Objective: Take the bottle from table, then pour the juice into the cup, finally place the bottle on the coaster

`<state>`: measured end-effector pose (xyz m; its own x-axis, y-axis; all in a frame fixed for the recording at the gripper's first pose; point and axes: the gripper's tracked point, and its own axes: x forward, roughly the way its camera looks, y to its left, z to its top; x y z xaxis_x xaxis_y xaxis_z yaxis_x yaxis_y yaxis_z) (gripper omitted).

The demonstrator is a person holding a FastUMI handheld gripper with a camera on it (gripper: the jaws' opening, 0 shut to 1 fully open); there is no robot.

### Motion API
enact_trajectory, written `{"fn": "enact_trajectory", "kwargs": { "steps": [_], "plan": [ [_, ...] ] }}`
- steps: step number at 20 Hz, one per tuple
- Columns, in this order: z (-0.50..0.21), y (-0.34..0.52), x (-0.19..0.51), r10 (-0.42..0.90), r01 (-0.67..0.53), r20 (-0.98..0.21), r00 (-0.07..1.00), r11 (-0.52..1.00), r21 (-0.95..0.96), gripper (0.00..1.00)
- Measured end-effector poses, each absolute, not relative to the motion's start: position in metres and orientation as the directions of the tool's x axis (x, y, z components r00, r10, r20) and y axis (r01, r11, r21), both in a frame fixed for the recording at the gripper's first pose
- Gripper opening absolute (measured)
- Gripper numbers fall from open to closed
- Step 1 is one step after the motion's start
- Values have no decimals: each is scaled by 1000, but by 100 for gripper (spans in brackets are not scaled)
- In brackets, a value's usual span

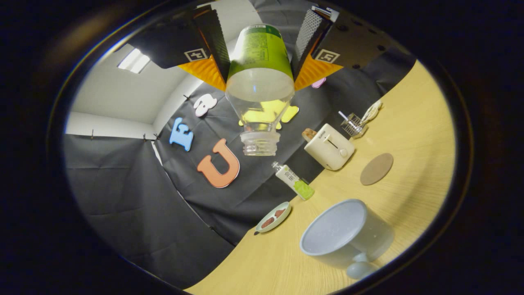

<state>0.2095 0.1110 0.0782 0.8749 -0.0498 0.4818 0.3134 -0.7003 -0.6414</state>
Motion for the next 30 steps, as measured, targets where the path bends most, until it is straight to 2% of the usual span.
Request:
{"fn": "enact_trajectory", "kwargs": {
  "steps": [4,8,13,16,20,24,27,30],
  "plan": [
    [74,104,212,-82,315,467,880,-636,-705,80],
    [59,84,215,-198,276,401,894,-462,-843,80],
    [30,72,219,-294,221,257,921,-149,-964,80],
    [24,76,217,-289,219,201,936,33,-975,80],
    [12,88,214,-246,194,123,962,293,-936,81],
    [16,95,213,-212,200,107,971,488,-850,81],
    [36,92,210,-200,235,136,970,640,-732,81],
    [39,81,216,-211,216,79,974,778,-590,80]
  ]
}}
